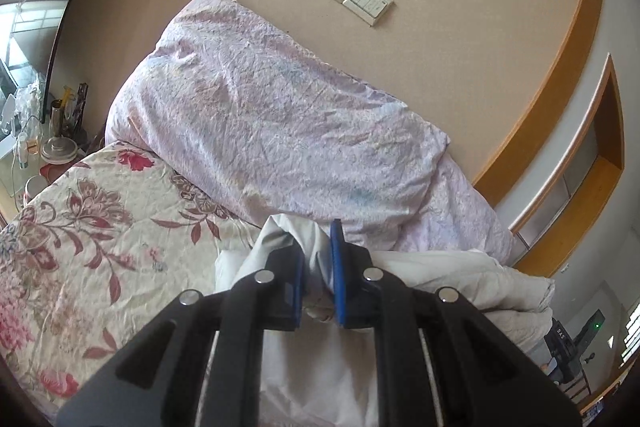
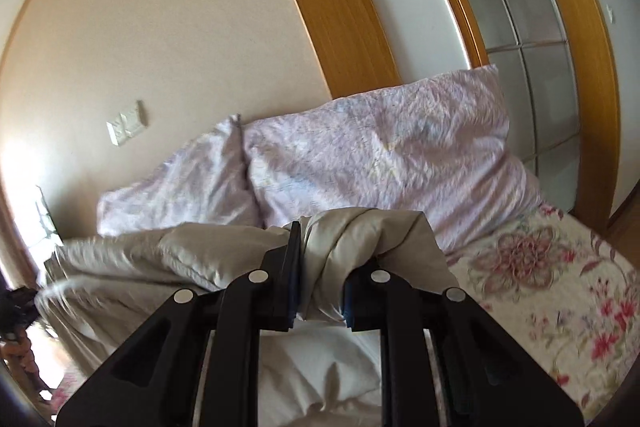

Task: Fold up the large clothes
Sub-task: 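Fold the hem up toward the collar with both grippers and release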

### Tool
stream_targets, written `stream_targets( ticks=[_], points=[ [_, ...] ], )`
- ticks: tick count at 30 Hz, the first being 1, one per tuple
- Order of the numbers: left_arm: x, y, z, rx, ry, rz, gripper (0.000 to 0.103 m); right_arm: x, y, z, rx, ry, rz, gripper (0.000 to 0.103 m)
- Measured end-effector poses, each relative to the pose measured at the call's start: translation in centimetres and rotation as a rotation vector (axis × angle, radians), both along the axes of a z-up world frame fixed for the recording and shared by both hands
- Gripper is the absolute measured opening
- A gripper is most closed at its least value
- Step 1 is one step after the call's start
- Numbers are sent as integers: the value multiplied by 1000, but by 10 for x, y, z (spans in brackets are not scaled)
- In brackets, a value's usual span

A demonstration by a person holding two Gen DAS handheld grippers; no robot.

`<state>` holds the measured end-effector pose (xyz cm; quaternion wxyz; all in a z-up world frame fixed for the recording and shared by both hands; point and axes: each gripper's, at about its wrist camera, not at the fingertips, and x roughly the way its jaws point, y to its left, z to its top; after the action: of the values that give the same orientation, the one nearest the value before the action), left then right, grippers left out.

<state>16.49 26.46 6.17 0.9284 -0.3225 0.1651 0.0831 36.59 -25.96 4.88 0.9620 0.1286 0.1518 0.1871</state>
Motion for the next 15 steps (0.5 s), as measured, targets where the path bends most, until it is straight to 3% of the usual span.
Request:
stream_targets(
  ticks=[11,13,14,15],
  points=[
    [111,24,-55,26,134,75,12,107,50,-55,-61,212,-146,18],
    [127,25,-64,34,158,90,14,125,55,-65,-55,273,-146,26],
    [132,26,-67,32,163,99,19,132,56,-68,-44,297,-137,35],
    [135,27,-70,25,170,119,31,136,55,-69,-24,316,-120,49]
  ],
)
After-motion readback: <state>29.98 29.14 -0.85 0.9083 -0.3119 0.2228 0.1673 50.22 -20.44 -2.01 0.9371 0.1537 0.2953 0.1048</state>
